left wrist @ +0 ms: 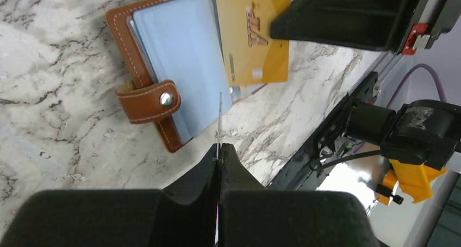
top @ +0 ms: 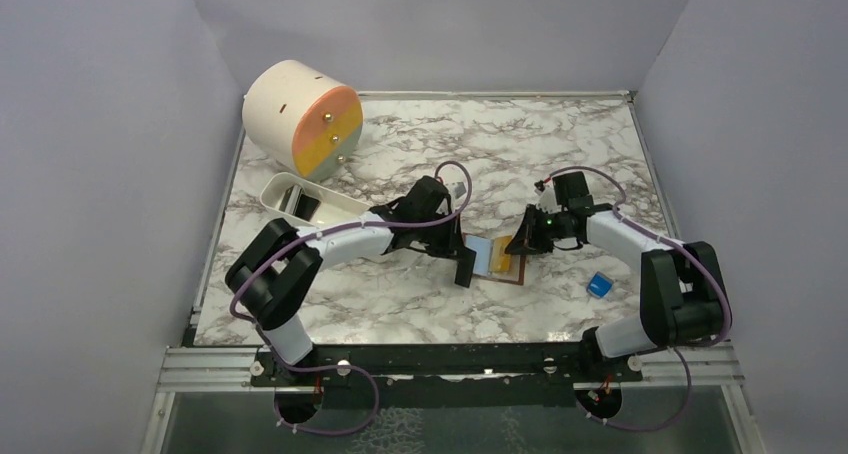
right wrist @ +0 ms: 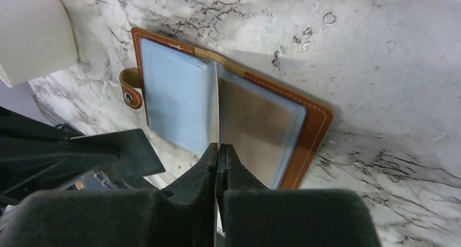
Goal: Put the credit cards into the card holder
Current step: Insert the credit card into the card holder.
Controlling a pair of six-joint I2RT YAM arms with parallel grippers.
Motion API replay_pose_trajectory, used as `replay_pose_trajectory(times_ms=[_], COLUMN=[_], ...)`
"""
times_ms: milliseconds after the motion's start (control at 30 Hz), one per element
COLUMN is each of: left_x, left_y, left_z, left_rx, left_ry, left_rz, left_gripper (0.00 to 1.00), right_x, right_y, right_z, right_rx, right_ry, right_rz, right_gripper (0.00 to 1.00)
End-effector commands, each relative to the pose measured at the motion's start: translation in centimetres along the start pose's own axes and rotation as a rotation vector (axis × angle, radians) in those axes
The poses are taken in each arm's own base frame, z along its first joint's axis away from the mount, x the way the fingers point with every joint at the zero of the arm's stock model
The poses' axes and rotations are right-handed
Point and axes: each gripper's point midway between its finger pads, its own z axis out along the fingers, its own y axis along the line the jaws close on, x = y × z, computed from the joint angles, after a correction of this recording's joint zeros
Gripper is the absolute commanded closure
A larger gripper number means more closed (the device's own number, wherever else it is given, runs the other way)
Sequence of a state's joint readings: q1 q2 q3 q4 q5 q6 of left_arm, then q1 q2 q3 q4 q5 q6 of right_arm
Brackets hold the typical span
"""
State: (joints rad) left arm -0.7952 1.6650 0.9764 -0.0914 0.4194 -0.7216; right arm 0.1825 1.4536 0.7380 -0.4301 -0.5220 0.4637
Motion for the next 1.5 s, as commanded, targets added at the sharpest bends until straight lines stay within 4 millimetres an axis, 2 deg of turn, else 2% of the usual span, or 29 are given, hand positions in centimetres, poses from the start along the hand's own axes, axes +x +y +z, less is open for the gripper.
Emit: replay_pose_trajectory(times_ms=[0,67,200,600,933,1100,1200,1467], left_x=[-0.7,0.0,0.6,0.1,1.9,2.3,1.9,2.8], left_y=[0.2,1.9,3.3,4.4,6.1,6.4,5.8,6.3], left_z=[0.3,1.2,1.0,-0.5,-0.5,-0.4,-0.9,-0.7], left_rx=[-0.014,-0.070,-0.133,-0.204,-0.237,-0.239,-0.223,-0.221], left_ry=[0.006,0.037,0.052,0.049,0.083,0.092,0.067,0.079], left_rz=[0.044,0.034,0.039,0.055,0.036,0.031,0.037,0.022], left_gripper=[1.00,1.00,1.00,1.00,1.00,1.00,1.00,1.00], right_x=[0.3,0.5,0.4,1.0,2.0,2.9,3.1,3.0], right_y=[0.8,0.6,0.5,2.1,1.0,1.4,1.6,0.6], right_z=[0.7,0.8,0.6,-0.8,0.6,1.1,1.3,2.2], right_rx=[-0.095,-0.092,-0.086,-0.147,-0.140,-0.196,-0.222,-0.197], right_ry=[0.015,0.022,0.020,0.030,0.070,0.099,0.108,0.097], right_rz=[-0.028,-0.027,-0.027,-0.004,0.047,0.074,0.077,0.078], right_gripper=[0.99,0.99,0.99,0.99,0.99,0.99,0.99,0.99])
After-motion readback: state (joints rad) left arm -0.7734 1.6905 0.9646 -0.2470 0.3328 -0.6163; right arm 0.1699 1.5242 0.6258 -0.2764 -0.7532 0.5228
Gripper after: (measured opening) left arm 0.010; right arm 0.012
